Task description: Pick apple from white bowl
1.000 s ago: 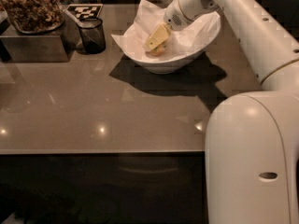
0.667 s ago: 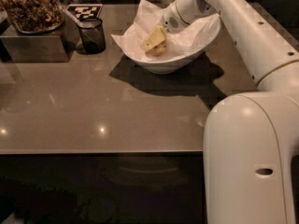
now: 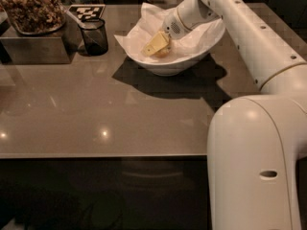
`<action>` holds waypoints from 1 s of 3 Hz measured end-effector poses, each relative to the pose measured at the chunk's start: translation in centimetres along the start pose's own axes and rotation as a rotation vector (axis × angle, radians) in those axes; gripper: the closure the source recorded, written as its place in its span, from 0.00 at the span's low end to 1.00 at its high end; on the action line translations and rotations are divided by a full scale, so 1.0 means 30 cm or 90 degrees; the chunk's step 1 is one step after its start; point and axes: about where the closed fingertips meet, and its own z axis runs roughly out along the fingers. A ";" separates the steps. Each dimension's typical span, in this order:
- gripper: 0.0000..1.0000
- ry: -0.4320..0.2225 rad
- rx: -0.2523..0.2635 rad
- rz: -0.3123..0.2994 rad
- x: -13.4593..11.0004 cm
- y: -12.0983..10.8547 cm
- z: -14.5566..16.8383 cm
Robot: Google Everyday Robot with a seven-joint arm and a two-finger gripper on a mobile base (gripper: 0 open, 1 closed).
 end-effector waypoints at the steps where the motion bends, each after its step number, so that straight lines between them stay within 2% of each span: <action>1: 0.20 0.009 -0.007 0.007 0.015 0.007 0.004; 2: 0.38 0.013 -0.009 0.006 0.020 0.006 0.003; 3: 0.62 0.018 -0.012 -0.004 0.042 0.004 0.027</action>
Offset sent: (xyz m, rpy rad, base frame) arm -0.0068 -0.0135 -0.0189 -0.0354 0.0310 0.0079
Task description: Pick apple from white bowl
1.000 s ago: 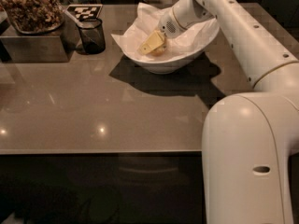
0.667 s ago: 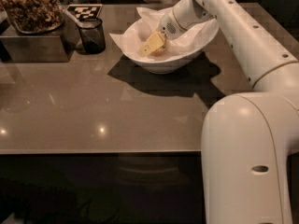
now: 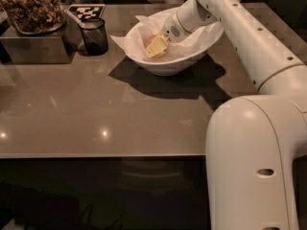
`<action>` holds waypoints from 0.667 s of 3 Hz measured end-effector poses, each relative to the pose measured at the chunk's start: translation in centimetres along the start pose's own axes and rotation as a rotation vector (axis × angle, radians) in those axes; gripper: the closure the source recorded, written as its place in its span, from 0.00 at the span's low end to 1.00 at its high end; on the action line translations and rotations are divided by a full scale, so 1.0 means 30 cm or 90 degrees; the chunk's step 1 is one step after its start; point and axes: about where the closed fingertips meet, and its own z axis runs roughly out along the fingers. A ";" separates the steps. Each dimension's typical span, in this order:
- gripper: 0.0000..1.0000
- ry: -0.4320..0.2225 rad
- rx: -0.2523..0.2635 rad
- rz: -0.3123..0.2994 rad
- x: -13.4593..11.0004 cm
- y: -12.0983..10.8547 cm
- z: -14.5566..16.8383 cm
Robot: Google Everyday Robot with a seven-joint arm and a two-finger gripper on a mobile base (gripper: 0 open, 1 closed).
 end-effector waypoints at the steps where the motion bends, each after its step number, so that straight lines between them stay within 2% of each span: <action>1: 0.85 0.000 0.000 -0.002 -0.005 0.000 -0.004; 2: 1.00 -0.061 -0.020 -0.011 -0.032 0.015 -0.058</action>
Offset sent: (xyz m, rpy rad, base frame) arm -0.0212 -0.0140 0.0547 0.2462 -0.0767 0.0873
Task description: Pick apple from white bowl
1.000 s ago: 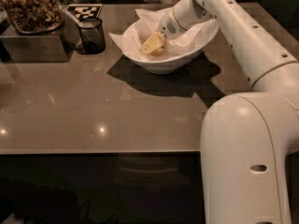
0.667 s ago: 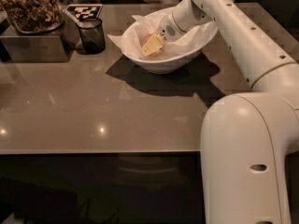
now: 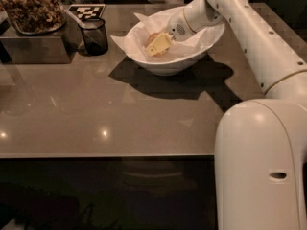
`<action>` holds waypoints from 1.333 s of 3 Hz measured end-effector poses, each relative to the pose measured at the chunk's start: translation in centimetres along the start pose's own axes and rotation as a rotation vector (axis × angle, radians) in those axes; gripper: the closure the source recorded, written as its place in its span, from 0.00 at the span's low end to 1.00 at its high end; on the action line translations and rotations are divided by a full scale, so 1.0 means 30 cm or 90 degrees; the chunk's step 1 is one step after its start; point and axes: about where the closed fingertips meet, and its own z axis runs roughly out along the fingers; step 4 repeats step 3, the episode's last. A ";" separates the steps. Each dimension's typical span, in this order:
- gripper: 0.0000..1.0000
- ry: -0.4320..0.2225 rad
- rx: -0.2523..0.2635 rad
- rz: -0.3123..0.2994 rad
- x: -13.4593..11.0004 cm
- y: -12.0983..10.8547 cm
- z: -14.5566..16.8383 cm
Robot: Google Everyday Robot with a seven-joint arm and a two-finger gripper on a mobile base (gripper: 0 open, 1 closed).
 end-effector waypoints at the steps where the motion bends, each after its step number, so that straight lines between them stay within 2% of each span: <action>1: 1.00 -0.084 -0.013 -0.019 -0.065 0.036 -0.111; 2: 1.00 -0.171 -0.018 -0.045 -0.130 0.082 -0.258; 3: 1.00 -0.224 -0.032 -0.056 -0.160 0.124 -0.357; 4: 1.00 -0.224 -0.032 -0.056 -0.160 0.124 -0.357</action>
Offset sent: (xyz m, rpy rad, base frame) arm -0.0690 -0.0521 0.1365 0.3805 -0.2390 0.0932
